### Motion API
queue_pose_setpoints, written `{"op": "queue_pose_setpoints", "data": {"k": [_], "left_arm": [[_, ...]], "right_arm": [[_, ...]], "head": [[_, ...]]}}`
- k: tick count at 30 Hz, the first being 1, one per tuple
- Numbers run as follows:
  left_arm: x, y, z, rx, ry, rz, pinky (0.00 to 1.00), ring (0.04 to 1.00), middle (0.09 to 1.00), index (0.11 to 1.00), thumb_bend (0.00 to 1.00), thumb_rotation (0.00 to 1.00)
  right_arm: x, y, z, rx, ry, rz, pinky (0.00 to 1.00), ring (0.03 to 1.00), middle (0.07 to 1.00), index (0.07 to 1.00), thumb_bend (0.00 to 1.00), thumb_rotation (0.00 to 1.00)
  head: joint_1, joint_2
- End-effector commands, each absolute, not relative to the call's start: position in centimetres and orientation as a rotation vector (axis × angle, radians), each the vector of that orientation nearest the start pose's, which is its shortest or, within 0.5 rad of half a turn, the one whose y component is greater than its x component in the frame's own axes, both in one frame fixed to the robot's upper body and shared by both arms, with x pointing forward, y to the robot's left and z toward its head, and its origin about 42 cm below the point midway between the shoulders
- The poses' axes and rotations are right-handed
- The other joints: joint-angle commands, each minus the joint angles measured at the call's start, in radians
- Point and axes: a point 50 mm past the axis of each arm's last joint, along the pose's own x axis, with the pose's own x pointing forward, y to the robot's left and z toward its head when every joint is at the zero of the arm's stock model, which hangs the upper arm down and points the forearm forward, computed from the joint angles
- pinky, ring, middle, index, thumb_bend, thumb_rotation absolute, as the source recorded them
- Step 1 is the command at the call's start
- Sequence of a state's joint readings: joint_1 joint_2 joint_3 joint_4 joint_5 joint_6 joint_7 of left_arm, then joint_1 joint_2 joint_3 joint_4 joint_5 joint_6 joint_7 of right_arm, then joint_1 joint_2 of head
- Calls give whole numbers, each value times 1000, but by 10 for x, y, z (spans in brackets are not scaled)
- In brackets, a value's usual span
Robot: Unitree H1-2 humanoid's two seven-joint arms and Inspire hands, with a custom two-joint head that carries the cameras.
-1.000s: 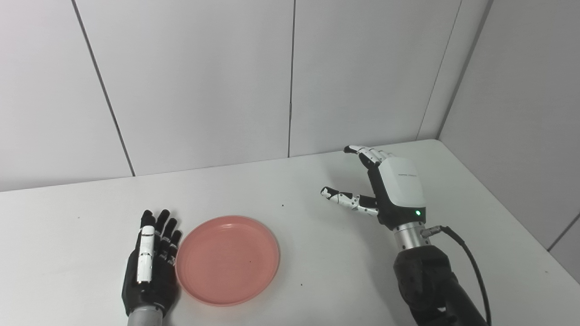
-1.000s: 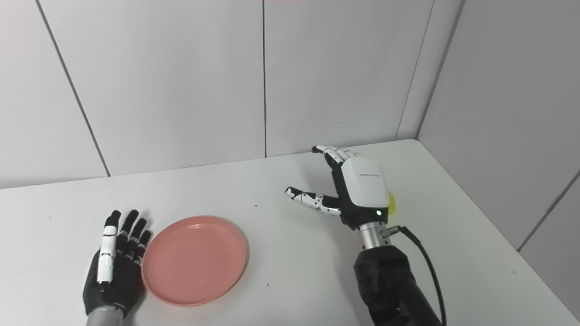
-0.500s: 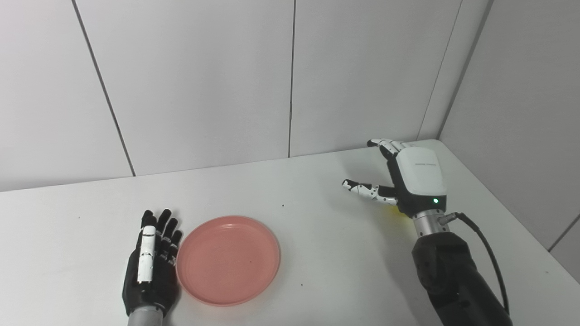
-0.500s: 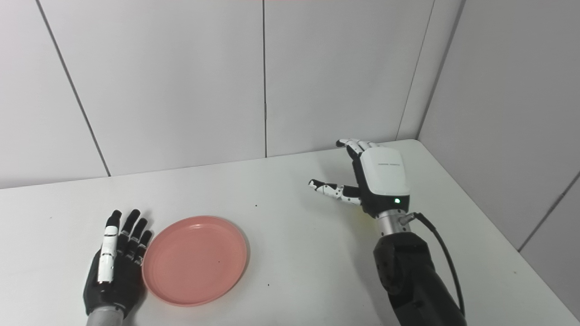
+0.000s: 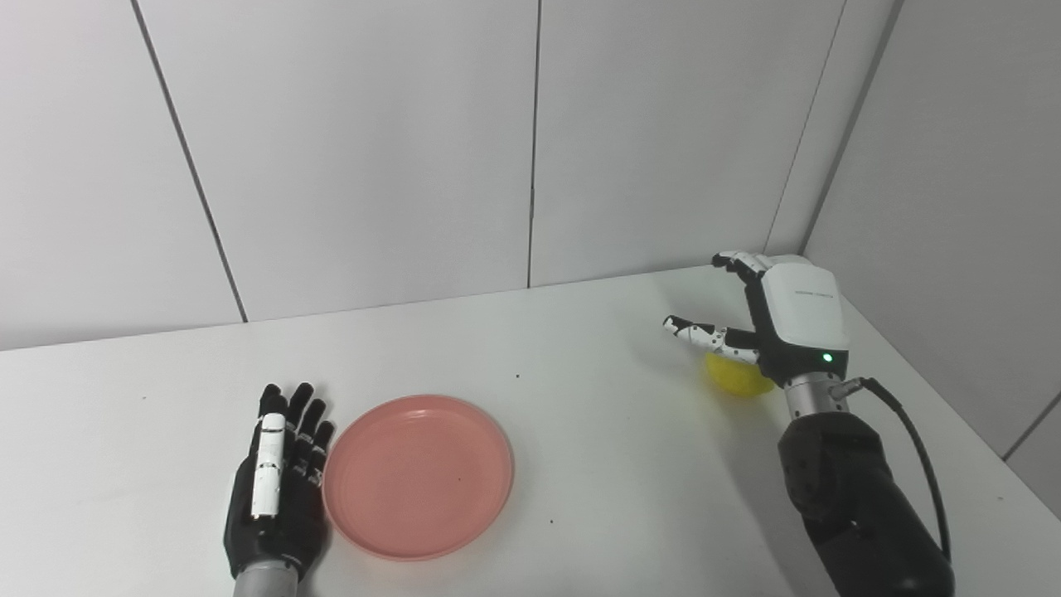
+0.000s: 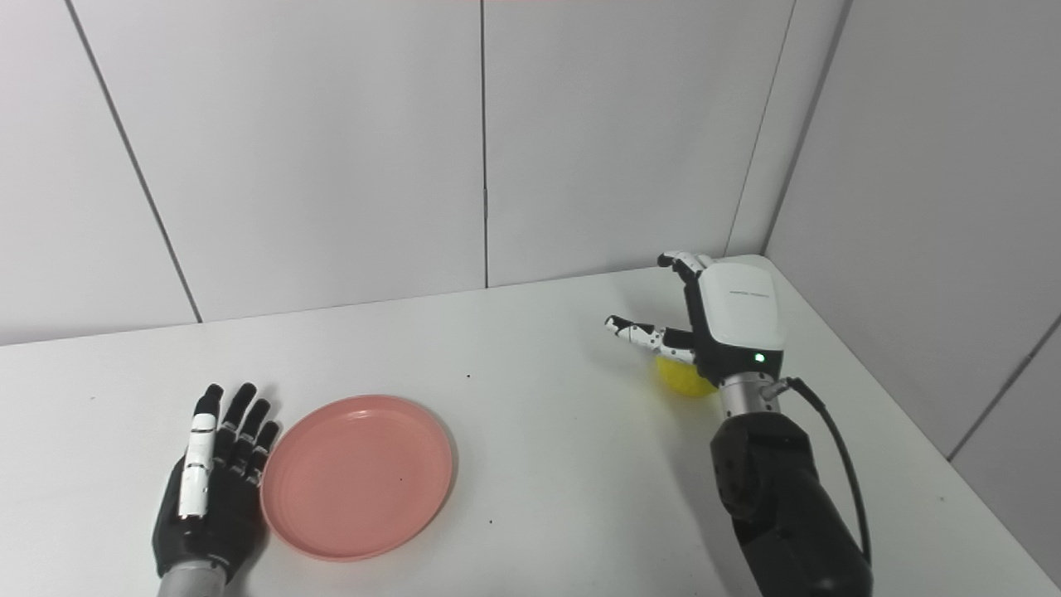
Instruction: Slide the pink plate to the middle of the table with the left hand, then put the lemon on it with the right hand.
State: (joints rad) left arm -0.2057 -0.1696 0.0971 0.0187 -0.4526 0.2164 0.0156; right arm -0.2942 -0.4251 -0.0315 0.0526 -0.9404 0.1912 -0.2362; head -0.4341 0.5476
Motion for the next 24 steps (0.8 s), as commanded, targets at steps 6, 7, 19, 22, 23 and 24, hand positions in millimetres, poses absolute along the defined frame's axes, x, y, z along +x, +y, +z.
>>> {"op": "queue_pose_setpoints", "data": {"k": [6,7,19,22,23,24], "left_arm": [[343,147,138,-640,62,-73,1000,958,930,1000,507,549],[343,147,139,-638,60,-74,1000,957,928,1000,506,551],[343,145,139,-628,62,-76,1000,960,930,1000,497,572],[343,145,139,-628,63,-78,1000,958,930,1000,498,570],[343,145,139,-628,63,-79,1000,959,932,1000,499,569],[343,145,139,-630,63,-79,1000,958,931,1000,498,568]], "right_arm": [[380,-370,236,-1334,-239,-548,614,642,708,689,796,817],[381,-371,236,-1339,-230,-548,611,642,709,690,799,820],[387,-376,223,-1357,-170,-524,630,679,723,696,815,824],[388,-378,216,-1361,-137,-515,616,669,721,697,809,835],[388,-378,214,-1362,-130,-514,612,664,719,697,810,835],[388,-379,212,-1362,-123,-513,604,656,714,695,812,830]], "head": [[2,4],[-1,4],[5,1],[5,1],[5,1],[8,1]]}}
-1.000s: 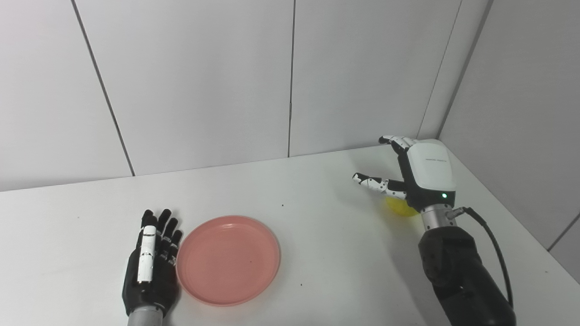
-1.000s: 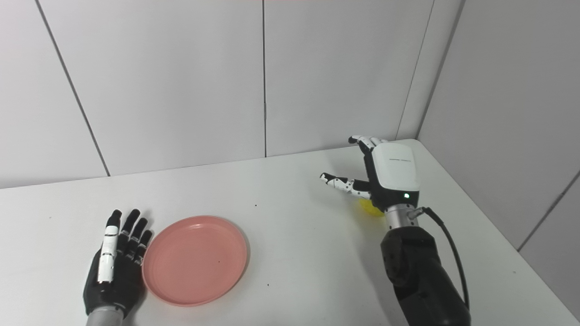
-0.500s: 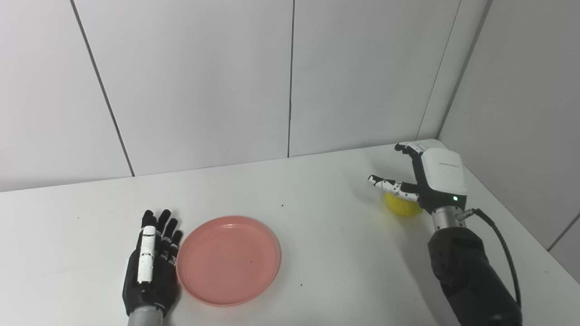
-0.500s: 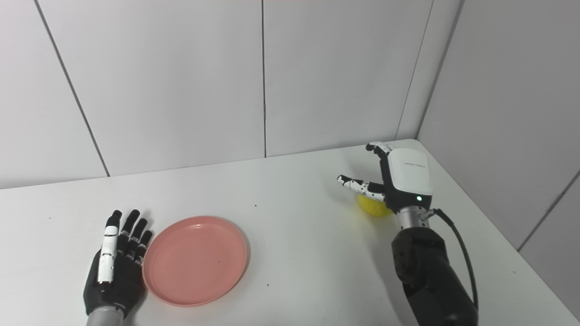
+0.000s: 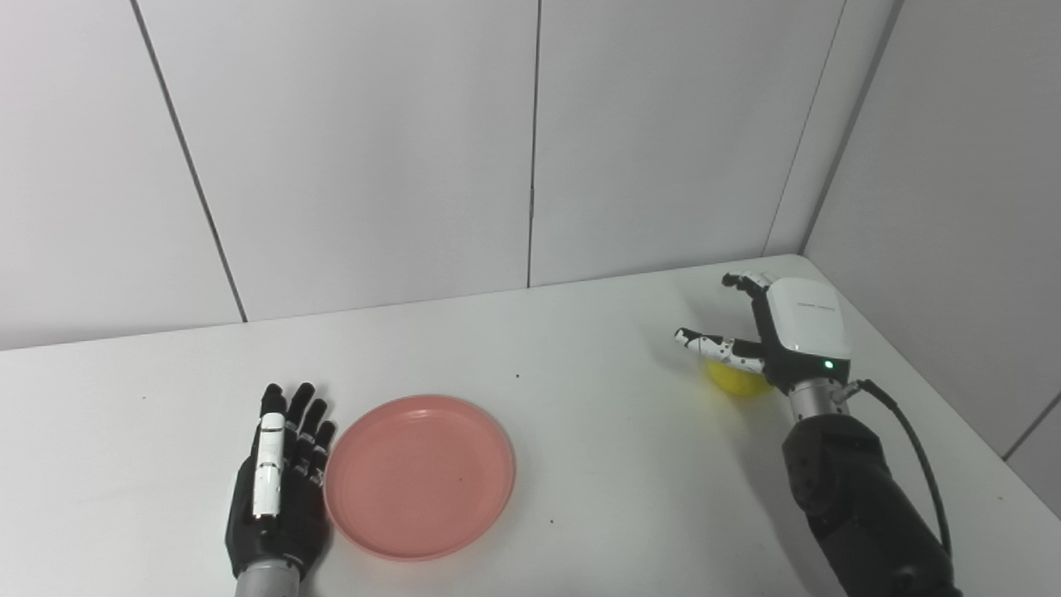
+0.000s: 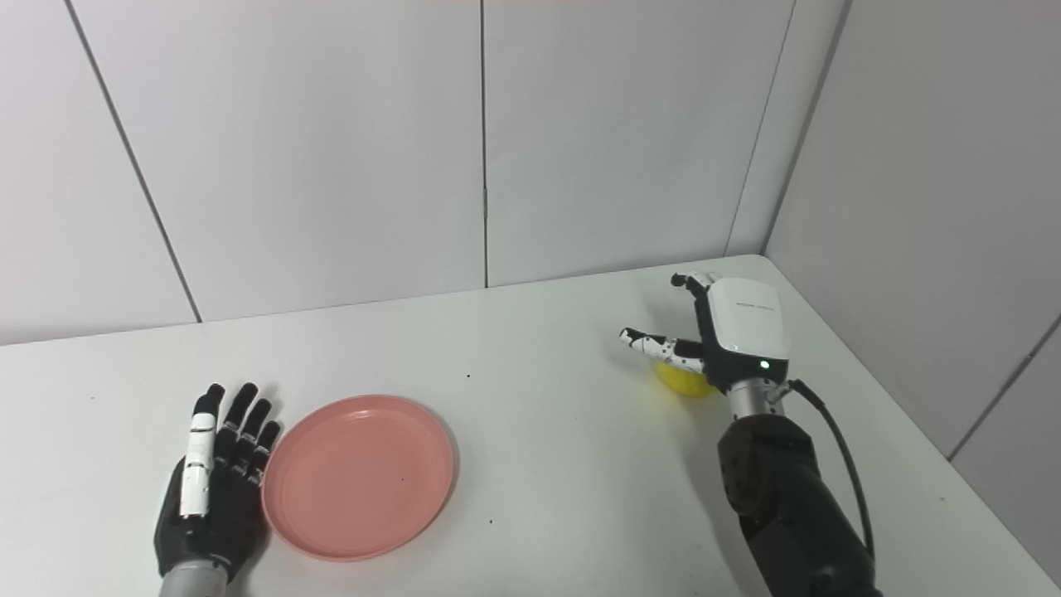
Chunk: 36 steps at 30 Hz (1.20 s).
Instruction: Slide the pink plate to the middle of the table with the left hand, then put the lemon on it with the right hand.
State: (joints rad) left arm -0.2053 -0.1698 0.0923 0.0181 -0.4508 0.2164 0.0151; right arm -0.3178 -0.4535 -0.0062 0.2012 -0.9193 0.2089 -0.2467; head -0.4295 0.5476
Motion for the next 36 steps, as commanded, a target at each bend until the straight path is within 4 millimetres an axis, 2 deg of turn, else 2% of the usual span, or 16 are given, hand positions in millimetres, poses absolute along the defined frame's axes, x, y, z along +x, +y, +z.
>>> {"op": "queue_pose_setpoints", "data": {"k": [1,12,36], "left_arm": [[343,144,139,-633,62,-81,1000,958,930,1000,499,566],[342,143,140,-625,60,-91,1000,959,929,1000,498,569],[339,143,140,-634,70,-73,1000,949,917,1000,501,545]], "right_arm": [[387,-379,211,-1361,-114,-511,606,656,715,695,812,829],[385,-381,194,-1354,-57,-490,645,679,725,702,807,832],[382,-388,185,-1350,15,-453,604,667,723,713,790,803]], "head": [[4,1],[8,-3],[13,7]]}}
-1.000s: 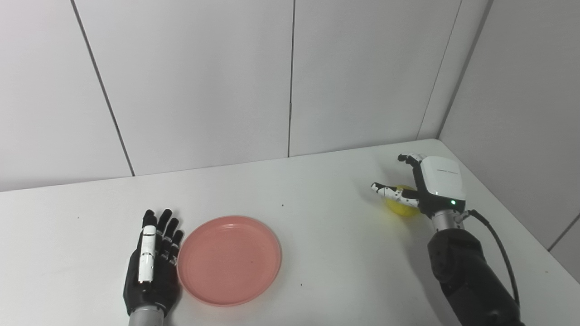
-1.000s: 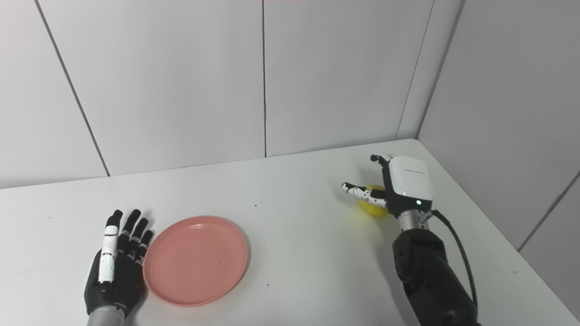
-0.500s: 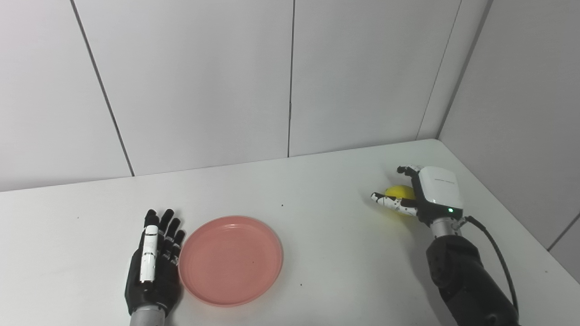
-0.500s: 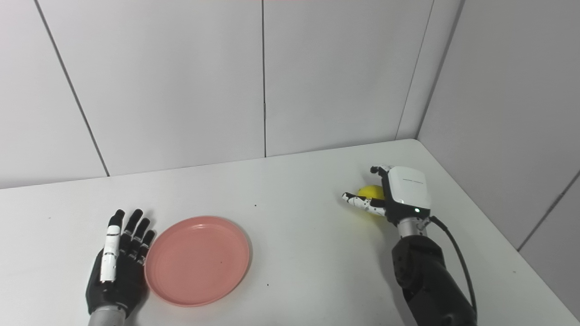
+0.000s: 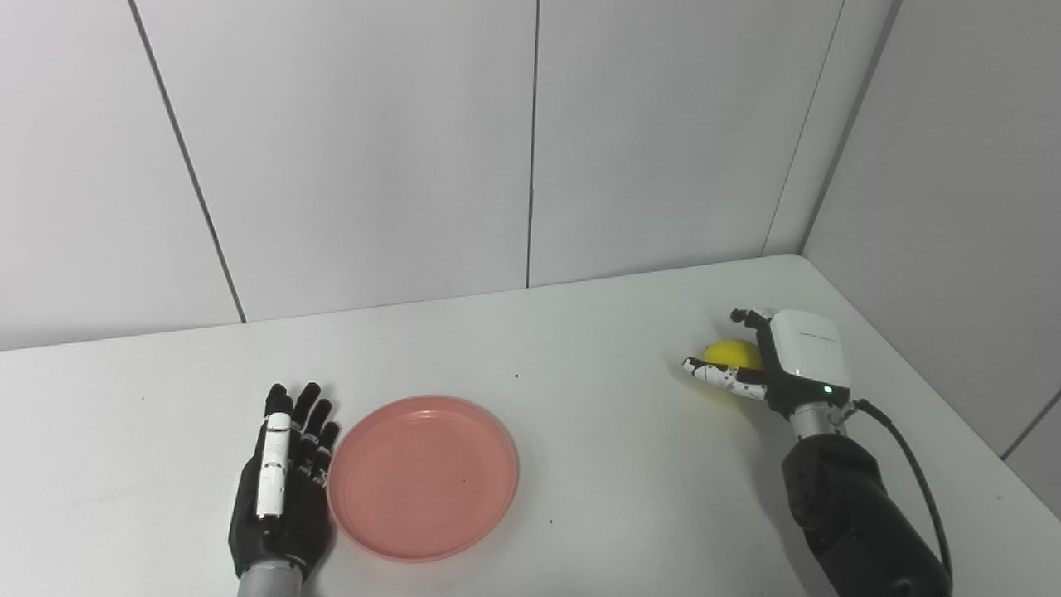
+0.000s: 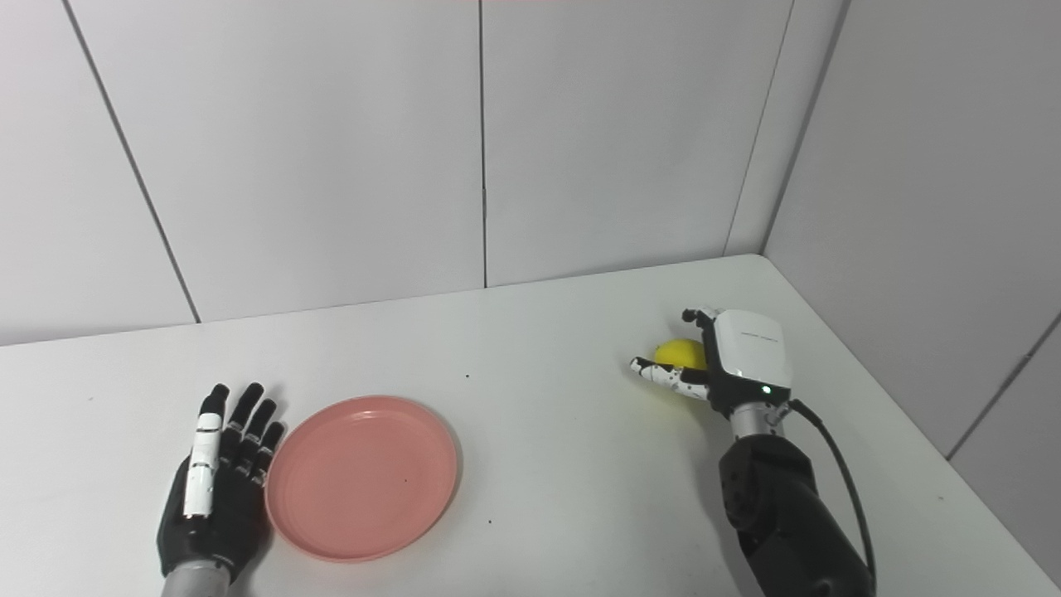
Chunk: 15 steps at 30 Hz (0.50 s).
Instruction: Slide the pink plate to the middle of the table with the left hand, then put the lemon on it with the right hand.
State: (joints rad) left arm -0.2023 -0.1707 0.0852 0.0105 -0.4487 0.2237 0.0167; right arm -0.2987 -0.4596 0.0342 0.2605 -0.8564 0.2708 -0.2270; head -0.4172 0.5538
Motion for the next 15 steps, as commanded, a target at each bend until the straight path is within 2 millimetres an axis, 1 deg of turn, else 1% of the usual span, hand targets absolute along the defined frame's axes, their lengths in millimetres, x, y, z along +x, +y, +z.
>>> {"op": "queue_pose_setpoints", "data": {"k": [1,4,7,8,9,12,14,15], "left_arm": [[339,143,140,-633,70,-75,1000,950,917,1000,497,549],[339,143,140,-630,68,-76,1000,956,920,1000,492,558],[339,144,140,-625,68,-81,1000,957,925,1000,492,564],[338,144,140,-625,68,-81,1000,957,924,1000,486,569],[339,144,140,-626,68,-81,1000,957,924,1000,485,570],[339,144,140,-628,69,-78,1000,958,922,1000,494,565],[339,143,140,-629,71,-77,1000,955,918,1000,488,564],[339,143,140,-629,70,-77,1000,955,916,1000,485,565]], "right_arm": [[382,-388,184,-1351,20,-448,605,667,724,713,791,805],[382,-389,182,-1355,36,-432,621,679,731,720,790,816],[381,-387,178,-1358,47,-424,612,679,730,713,788,801],[381,-386,177,-1358,50,-422,574,663,724,709,789,791],[381,-386,176,-1359,53,-420,572,662,724,709,789,791],[379,-384,172,-1360,55,-411,502,606,684,698,771,762],[379,-384,169,-1357,44,-413,445,558,647,670,768,718],[379,-384,167,-1353,41,-415,425,540,629,649,759,663]], "head": [[1,2],[1,3],[0,5],[0,5],[0,5],[2,5],[2,5],[2,6]]}}
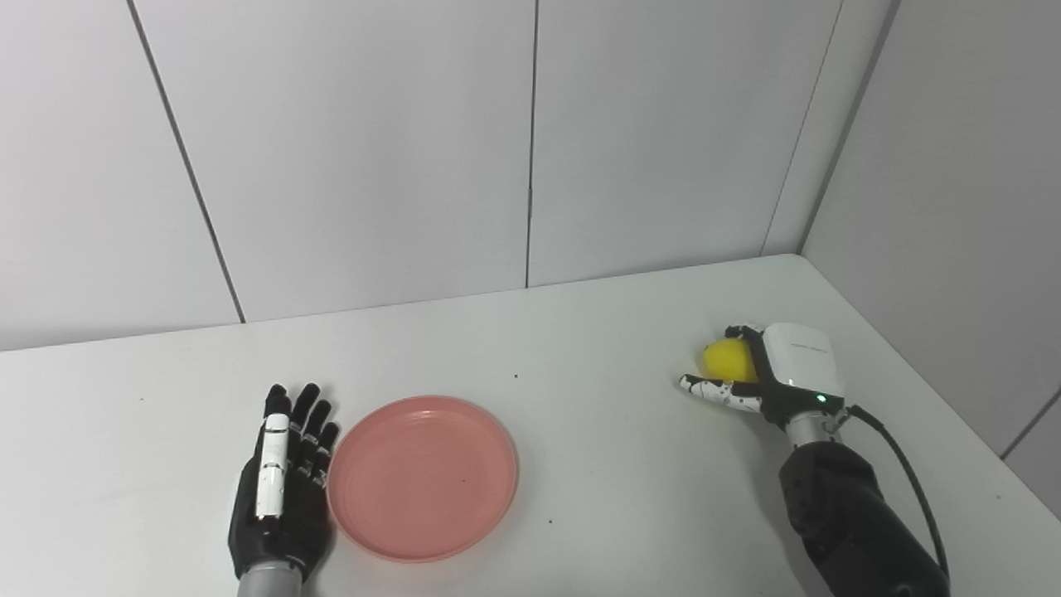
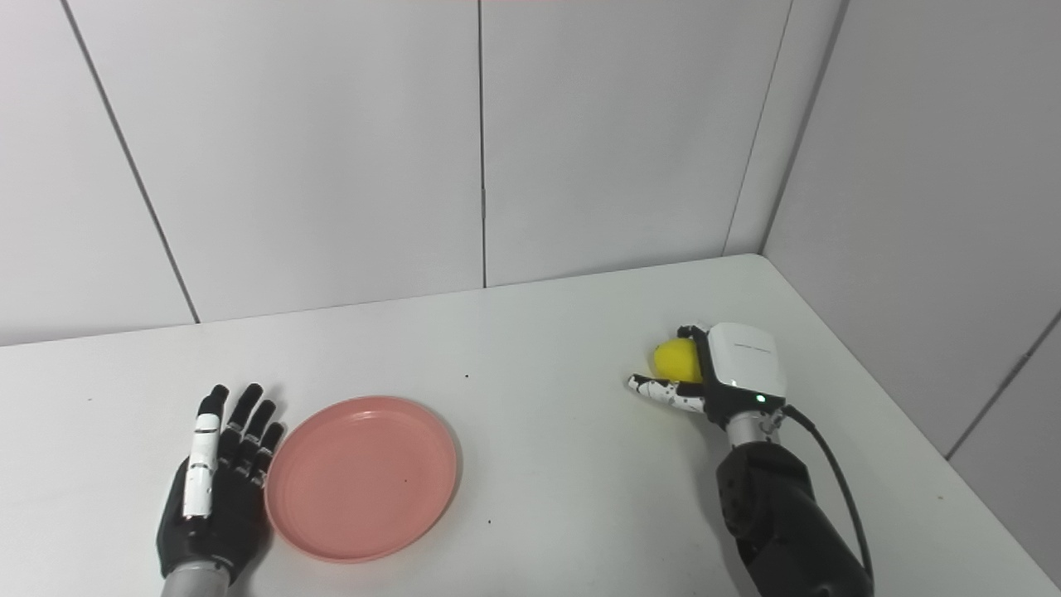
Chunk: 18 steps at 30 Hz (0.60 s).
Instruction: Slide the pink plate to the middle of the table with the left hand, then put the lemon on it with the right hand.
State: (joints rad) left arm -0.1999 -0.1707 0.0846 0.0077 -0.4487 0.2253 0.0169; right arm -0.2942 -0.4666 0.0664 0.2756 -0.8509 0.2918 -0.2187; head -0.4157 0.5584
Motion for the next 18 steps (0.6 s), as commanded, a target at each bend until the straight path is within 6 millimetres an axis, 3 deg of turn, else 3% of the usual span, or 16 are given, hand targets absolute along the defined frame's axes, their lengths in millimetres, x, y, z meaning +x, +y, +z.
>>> {"op": "queue_pose_setpoints", "data": {"k": [1,5,7,8,10,18], "left_arm": [[339,143,140,-628,70,-77,1000,955,916,1000,484,566],[338,142,140,-632,67,-79,1000,952,910,1000,479,570],[337,142,141,-631,67,-79,1000,955,918,1000,487,570],[337,142,141,-630,67,-78,1000,955,918,1000,483,570],[337,142,141,-632,69,-74,1000,951,913,1000,486,562],[336,141,142,-634,69,-77,1000,953,912,1000,478,570]], "right_arm": [[380,-383,166,-1351,41,-416,415,530,619,637,754,630],[379,-383,160,-1348,27,-421,386,494,579,588,723,511],[380,-383,157,-1338,0,-424,327,416,519,538,711,418],[380,-384,156,-1334,-12,-426,302,375,475,505,597,266],[381,-384,152,-1325,-40,-429,268,326,418,483,535,179],[382,-387,141,-1324,-60,-399,187,241,307,474,513,159]], "head": [[1,1],[4,4],[3,5],[3,5],[3,5],[8,6]]}}
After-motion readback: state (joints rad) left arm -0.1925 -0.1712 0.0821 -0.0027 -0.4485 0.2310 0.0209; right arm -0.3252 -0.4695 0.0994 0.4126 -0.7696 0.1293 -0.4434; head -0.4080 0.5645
